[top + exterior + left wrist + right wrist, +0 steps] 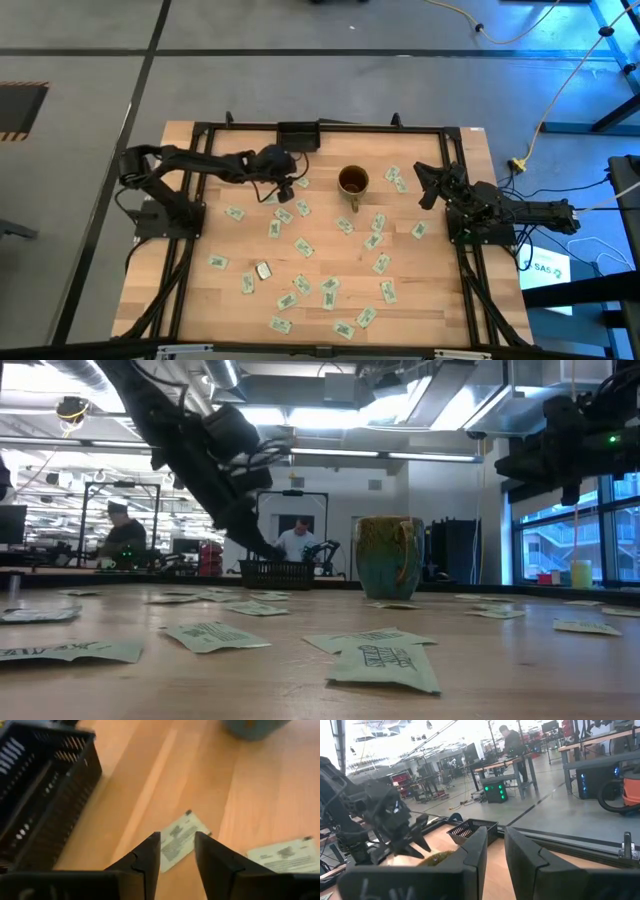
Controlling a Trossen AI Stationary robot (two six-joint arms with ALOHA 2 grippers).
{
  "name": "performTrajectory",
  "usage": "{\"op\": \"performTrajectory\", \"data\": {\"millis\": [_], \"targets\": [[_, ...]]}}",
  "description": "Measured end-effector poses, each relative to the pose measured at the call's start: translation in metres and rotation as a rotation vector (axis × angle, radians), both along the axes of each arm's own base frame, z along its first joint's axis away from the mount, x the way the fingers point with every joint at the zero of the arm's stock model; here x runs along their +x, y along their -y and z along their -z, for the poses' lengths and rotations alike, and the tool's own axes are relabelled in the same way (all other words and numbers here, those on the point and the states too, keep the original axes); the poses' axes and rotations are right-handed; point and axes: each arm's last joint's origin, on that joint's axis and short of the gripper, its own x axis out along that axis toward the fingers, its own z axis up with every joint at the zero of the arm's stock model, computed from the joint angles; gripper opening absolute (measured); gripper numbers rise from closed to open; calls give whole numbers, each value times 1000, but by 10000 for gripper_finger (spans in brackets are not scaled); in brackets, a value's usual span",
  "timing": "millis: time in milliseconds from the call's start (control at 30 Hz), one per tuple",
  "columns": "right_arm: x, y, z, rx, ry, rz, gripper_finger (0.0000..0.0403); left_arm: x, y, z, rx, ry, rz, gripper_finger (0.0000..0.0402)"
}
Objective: Pick and place Stevia / Truvia into bins
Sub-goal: Put the stevia packet into the black container
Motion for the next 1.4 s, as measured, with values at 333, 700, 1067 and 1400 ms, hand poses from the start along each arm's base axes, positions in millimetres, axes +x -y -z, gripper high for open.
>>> {"op": "performTrajectory", "data": {"millis": [333, 700, 1067, 1400], "targets": [[0, 0, 0, -3, -8, 0, 71, 8, 1, 31, -4, -75, -78, 109], [0, 0, 1, -3, -11, 0, 71, 11, -2, 45, -51, -71, -180, 89], [0, 0, 1, -3, -20, 0, 71, 14, -1, 56, -182, -48, -172, 40], [0, 0, 2, -1, -26, 0, 71, 16, 0, 39, -189, -13, -146, 5]]}}
